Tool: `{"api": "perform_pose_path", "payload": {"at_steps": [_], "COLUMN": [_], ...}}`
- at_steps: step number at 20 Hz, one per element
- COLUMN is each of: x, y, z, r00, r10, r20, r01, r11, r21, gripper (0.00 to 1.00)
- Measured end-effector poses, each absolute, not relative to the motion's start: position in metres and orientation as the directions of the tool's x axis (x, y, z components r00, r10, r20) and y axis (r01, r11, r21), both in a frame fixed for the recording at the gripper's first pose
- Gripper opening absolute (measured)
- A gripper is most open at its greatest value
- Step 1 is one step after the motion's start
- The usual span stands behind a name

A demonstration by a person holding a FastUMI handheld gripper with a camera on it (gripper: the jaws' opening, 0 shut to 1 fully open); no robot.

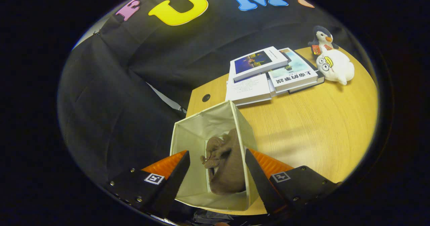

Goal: Open the storage box then place both shoes into the box .Put the left shoe in first, then the right shoe, with the right side of both shoes facing outward in a uniform manner.

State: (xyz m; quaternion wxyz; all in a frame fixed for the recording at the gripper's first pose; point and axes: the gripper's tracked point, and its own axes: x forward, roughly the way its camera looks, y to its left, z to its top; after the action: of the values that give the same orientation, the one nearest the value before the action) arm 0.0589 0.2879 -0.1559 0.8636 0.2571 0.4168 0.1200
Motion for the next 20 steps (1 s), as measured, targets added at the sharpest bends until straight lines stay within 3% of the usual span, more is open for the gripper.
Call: {"api": "perform_pose_path", "payload": {"at_steps": [10,20], "x": [0.035,-0.005], "y": [0.182,0.044], "z": [-0.041,0.028], "r00": [0.824,0.939], "r10": [0.323,0.152], "r20": [-0.466,-0.309], "r01": [-0.169,-0.109], "r11": [0.924,0.982], "r21": [0.342,0.153], "gripper": [0.98,0.97]}}
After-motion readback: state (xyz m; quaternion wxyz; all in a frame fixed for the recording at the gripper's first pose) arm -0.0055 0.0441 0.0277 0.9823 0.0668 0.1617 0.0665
